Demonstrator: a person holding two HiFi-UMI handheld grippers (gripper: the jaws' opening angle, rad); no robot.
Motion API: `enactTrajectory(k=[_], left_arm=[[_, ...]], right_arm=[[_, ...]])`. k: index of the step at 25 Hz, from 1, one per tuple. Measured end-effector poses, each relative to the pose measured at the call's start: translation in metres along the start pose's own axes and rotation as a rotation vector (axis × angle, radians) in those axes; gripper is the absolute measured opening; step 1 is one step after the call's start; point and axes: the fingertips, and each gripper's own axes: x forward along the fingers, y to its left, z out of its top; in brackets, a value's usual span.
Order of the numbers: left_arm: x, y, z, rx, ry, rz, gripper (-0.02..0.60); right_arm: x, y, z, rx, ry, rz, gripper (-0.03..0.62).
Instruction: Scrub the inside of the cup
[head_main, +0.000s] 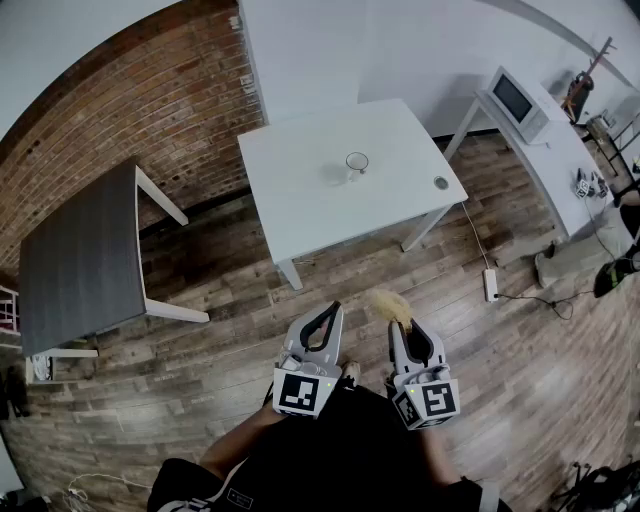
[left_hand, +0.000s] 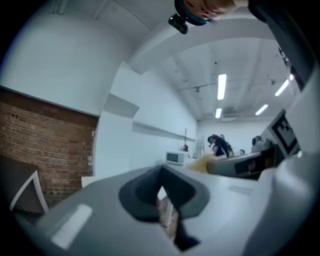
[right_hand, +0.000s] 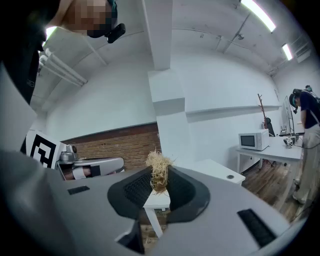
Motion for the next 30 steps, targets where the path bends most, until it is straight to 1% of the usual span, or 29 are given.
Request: enactTrajectory(k=[10,16,19,22,24,26,28,30], left_arm=[[0.006,-0.011,-0.003,0.001,0.011,0.003,0.003],[0.020,-0.020,-0.007,-0.001,0.021,0.015,0.003],[0.030,-0.029,-0.009,-0.006,0.018,0.032,0.003],[0.039,-0.037,-0.017,-0.022,0.029,0.069,0.003],[0.047,-0.040,-0.024,-0.005,0.054,0.095,0.003],[0.055,-0.044,-0.027,0.011,0.058,0.099,0.003],[0.059,-0.042,-0.031,0.004,0.060,0.100,0.003],[0.064,-0.031,-0.033,-0.001,0.068,0.114,0.003]], right_arm=[[-0.004,-0.011,-0.001,0.003,-0.002,0.007,0.064],[-0.005,-0.028,0.001,0.015,-0.008,0.013,0.064],[-0.008,-0.042,0.001,0.014,-0.006,0.025,0.064],[-0.012,-0.057,-0.002,0.023,0.002,0.050,0.064],[-0.008,-0.069,-0.004,0.023,0.005,0.069,0.064],[-0.004,-0.082,-0.003,0.019,0.004,0.078,0.064],[0.001,-0.086,-0.004,0.019,0.009,0.079,0.064],[0.011,-0.086,-0.006,0.024,0.021,0.086,0.064]])
